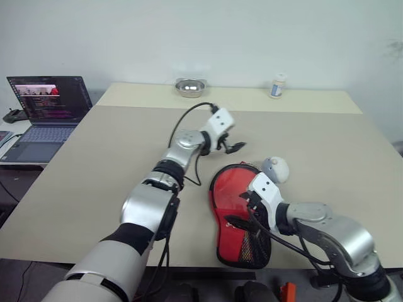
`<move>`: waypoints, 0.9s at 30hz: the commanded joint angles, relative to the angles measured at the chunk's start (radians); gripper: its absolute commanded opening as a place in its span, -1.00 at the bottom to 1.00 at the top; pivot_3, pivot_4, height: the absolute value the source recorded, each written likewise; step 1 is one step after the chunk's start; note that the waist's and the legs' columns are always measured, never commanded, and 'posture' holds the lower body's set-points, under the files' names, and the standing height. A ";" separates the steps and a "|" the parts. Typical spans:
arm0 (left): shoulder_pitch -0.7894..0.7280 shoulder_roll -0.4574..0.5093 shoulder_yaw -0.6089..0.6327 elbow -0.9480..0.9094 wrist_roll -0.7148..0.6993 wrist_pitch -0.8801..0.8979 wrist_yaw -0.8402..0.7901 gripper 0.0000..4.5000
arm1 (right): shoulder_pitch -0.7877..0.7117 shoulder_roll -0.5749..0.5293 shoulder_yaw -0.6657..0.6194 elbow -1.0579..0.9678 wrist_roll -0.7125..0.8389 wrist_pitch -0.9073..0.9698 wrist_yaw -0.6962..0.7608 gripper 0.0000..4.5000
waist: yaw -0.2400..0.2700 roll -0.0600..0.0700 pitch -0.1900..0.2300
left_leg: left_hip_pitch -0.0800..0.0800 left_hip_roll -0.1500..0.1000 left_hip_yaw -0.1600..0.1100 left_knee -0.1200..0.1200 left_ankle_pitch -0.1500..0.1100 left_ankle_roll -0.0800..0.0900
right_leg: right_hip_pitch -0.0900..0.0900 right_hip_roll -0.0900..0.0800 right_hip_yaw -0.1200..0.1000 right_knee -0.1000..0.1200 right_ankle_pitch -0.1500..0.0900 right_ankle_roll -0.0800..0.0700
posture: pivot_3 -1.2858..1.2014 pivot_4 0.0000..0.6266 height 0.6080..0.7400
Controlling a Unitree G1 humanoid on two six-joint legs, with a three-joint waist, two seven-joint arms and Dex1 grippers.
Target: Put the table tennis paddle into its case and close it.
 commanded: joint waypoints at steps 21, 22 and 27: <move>0.436 -0.015 -0.249 -0.571 -0.109 0.093 -0.491 0.98 | 0.019 -0.348 -0.421 0.079 0.124 -0.092 0.054 1.00 | 0.015 0.001 0.000 | 0.002 -0.003 -0.009 0.003 0.001 0.001 | 0.009 -0.003 -0.004 -0.001 -0.001 -0.001 | 0.03 -0.52 1.00; 0.439 -0.019 -0.253 -0.556 -0.105 0.089 -0.482 0.98 | 0.020 -0.343 -0.416 0.090 0.116 -0.103 0.042 1.00 | 0.015 0.001 0.000 | 0.003 -0.003 -0.009 0.003 0.001 0.001 | 0.009 -0.003 -0.004 0.000 0.000 -0.001 | 0.03 -0.52 1.00; 0.453 -0.033 -0.276 -0.448 -0.057 0.022 -0.416 0.98 | -0.021 -0.236 -0.333 0.197 0.048 -0.177 -0.052 1.00 | 0.015 0.003 -0.002 | 0.005 -0.003 -0.009 0.003 0.001 0.001 | 0.011 -0.003 -0.004 -0.001 -0.001 -0.001 | 0.03 -0.52 1.00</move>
